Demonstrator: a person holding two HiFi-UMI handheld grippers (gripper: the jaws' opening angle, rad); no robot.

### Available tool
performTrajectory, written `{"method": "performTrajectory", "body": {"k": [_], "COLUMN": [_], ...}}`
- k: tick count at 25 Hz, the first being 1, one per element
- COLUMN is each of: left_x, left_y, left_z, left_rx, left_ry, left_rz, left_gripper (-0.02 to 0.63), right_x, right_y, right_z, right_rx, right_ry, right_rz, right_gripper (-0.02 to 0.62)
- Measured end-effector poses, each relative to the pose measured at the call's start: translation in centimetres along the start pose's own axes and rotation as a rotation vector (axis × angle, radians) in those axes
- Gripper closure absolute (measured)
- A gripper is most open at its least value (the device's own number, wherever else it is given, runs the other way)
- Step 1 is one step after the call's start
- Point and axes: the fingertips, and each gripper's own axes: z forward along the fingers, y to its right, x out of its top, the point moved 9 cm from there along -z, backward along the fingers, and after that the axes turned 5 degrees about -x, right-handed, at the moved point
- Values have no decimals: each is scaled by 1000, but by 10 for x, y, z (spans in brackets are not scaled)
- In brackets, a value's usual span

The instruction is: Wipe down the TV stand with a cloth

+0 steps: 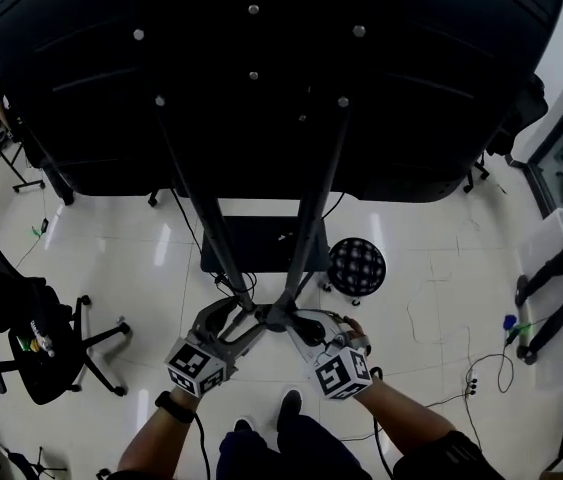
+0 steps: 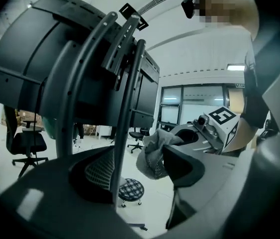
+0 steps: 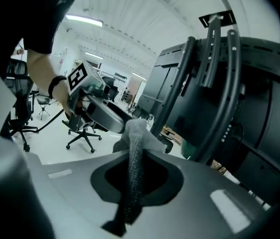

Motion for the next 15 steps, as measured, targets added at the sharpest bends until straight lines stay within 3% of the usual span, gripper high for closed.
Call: {"method": "performTrajectory", "body": {"k": [7, 15], "left_x": [45, 69], "left_y": [51, 96], "left_z": [-62, -164], "left_rx": [-35, -83], "left_ry": [69, 79], "left_rz": [72, 151], "left_gripper": [276, 278], "right_x": [71, 126], "right_y": [-16, -77], "right_z": [-72, -135], "right_rx": [-83, -189], "right_ry": [83, 138], "right_rz": [155, 315], "right_gripper": [580, 580]}}
